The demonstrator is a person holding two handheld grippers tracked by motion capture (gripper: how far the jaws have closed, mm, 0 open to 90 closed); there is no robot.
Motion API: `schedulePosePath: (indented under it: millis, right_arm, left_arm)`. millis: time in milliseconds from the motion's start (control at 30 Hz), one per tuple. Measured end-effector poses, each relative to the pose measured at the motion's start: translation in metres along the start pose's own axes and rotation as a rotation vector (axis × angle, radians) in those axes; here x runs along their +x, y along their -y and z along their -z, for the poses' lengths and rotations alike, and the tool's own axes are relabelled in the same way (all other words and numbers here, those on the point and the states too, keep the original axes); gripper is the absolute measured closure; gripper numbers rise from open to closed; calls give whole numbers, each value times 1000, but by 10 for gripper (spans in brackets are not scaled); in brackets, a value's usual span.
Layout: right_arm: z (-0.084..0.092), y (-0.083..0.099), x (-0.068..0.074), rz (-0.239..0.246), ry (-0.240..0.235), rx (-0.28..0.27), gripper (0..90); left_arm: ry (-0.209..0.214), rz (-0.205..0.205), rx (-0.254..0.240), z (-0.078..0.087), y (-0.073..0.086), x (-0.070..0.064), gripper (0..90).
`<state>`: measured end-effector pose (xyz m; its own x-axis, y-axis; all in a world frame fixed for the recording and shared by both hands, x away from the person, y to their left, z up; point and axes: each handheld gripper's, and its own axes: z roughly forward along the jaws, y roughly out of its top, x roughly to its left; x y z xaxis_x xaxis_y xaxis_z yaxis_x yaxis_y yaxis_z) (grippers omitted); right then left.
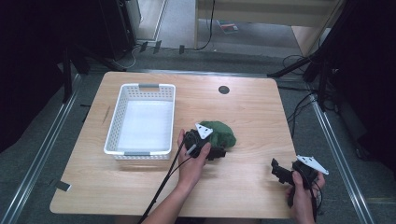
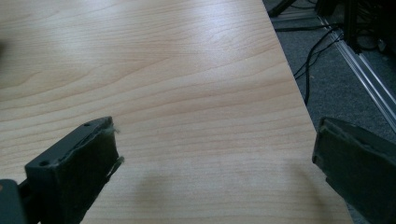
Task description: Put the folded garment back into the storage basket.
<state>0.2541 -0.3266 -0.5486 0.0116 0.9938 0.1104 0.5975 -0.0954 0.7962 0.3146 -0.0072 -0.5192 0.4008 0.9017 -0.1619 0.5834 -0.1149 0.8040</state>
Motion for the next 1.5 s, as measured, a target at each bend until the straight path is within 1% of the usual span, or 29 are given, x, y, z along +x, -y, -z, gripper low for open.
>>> schedulePosePath:
  millis: [33,67,100,233,267,300,333,433,500,533,567,600,667,700,733,767,800,833,867,967,1000,1033,1100,1167,1200,1233,1367,1433,1500]
  right_arm:
    - [0,0,0,2,0,-1,1]
    - [0,0,0,2,0,-1,1]
    - [0,0,0,0,0,-1,1]
    - [0,0,0,2,0,-1,2]
    - [0,0,0,2,0,0,1]
    - [0,0,0,2,0,0,1]
    - [0,0,0,0,0,-1,2]
    - [0,0,0,4,1,0,1]
    - [0,0,0,4,1,0,2]
    - [0,0,0,1,0,2,2]
    - [0,0,0,3,-1,1,2]
    - [0,0,0,2,-2,2,2]
    - [-1,0,0,3,-2,2,2]
    - [-1,0,0,3,-2,3,2]
    - [-1,0,0,3,-2,3,1]
    - [-1,0,0,3,-2,3,1]
    - [-1,0,0,4,-2,3,2]
    - [-1,0,0,2,-3,2,2]
    - [-1,0,0,2,-3,2,2]
    - [-1,0,0,3,-3,3,2]
    - [-1,0,0,3,-3,3,2]
    - [-1,0,0,3,-4,4,2]
    - [-1,0,0,3,-4,4,2]
    - [-1,0,0,3,-3,4,2]
    - [-1,0,0,3,-3,3,1]
    - [-1,0,0,3,-3,3,1]
    - [-1,0,0,3,-3,3,2]
    - [-1,0,0,4,-2,3,2]
    - [-1,0,0,3,-1,4,2]
  left_arm:
    - [-2,-10,14,-5,2,-1,0]
    - [-2,-10,14,-5,2,-1,0]
    - [-1,-18,28,-9,5,-2,0]
    - [-6,-21,46,-15,8,-3,0]
    - [-15,-27,51,-17,10,-5,0]
    - [-15,-27,51,-17,10,-5,0]
    - [-25,-39,53,-19,11,-7,0]
    - [-38,-41,59,-22,12,-9,0]
    - [-51,-54,77,-25,14,-9,0]
    - [-68,-64,102,-29,16,-10,0]
    - [-74,-68,117,-31,18,-10,0]
    - [-81,-63,127,-32,18,-10,4]
    - [-84,-68,121,-31,18,-10,45]
    - [-85,-73,106,-29,17,-10,85]
    - [-85,-73,106,-29,17,-10,126]
    - [-90,-76,98,-28,16,-10,126]
    - [-91,-75,91,-27,16,-9,146]
    - [-95,-77,79,-25,15,-9,194]
    - [-95,-77,68,-23,14,-8,194]
    - [-99,-80,42,-14,9,-6,249]
    - [-99,-80,42,-14,9,-6,254]
    - [-89,-72,23,-10,6,-6,261]
    - [-83,-69,15,-7,4,-5,266]
    - [-66,-51,-11,2,-1,-4,267]
    - [-64,-49,-19,6,-3,-3,267]
    - [-64,-49,-19,6,-3,-3,267]
    - [-58,-47,-54,20,-11,0,268]
    - [-53,-39,-74,29,-15,3,268]
    - [-38,-24,-89,35,-19,6,268]
